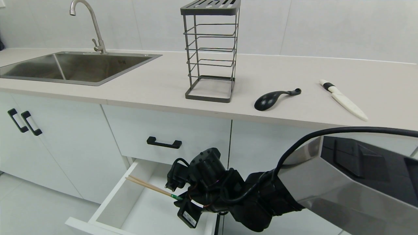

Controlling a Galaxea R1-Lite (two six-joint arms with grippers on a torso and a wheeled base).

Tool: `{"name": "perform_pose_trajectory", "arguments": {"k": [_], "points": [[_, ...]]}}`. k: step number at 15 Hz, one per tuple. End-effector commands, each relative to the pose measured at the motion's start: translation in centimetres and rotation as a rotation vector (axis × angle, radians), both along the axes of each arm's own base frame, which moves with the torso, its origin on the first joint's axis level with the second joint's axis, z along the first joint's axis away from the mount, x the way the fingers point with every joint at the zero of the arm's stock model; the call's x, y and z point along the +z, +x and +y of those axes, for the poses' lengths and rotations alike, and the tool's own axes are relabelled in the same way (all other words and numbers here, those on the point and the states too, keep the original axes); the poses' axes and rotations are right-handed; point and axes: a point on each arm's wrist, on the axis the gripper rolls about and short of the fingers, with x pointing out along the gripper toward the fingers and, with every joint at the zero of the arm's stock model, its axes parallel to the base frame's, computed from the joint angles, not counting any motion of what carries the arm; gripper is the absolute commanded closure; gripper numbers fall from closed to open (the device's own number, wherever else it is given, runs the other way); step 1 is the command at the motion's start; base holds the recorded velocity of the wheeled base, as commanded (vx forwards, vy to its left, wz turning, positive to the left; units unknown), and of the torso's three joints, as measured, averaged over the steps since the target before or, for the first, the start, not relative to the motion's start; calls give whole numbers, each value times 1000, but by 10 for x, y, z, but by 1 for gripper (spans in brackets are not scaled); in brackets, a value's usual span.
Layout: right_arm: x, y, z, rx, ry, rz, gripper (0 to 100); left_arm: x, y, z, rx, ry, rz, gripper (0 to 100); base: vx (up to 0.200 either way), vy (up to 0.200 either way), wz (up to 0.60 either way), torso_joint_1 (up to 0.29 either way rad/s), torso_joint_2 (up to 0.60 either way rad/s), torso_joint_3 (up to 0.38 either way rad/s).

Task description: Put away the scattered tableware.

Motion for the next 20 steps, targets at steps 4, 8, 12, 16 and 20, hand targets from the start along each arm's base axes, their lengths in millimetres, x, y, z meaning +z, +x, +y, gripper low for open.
{"name": "perform_pose_trajectory", "arguments": {"k": [4,8,12,16,20], "points": [[-21,9,2,-11,-28,11,100,0,0,0,0,0,1,0,0,0,0,0,0,0],[-31,15,3,-19,-37,17,100,0,0,0,0,0,1,0,0,0,0,0,0,0],[-33,18,6,-18,-35,12,100,0,0,0,0,0,1,0,0,0,0,-16,29,8],[-35,24,6,-28,-30,7,100,0,0,0,0,0,1,0,0,0,0,-124,204,40],[-33,31,13,-31,-9,-8,100,0,0,0,0,0,1,0,0,0,0,-8,19,14]]}}
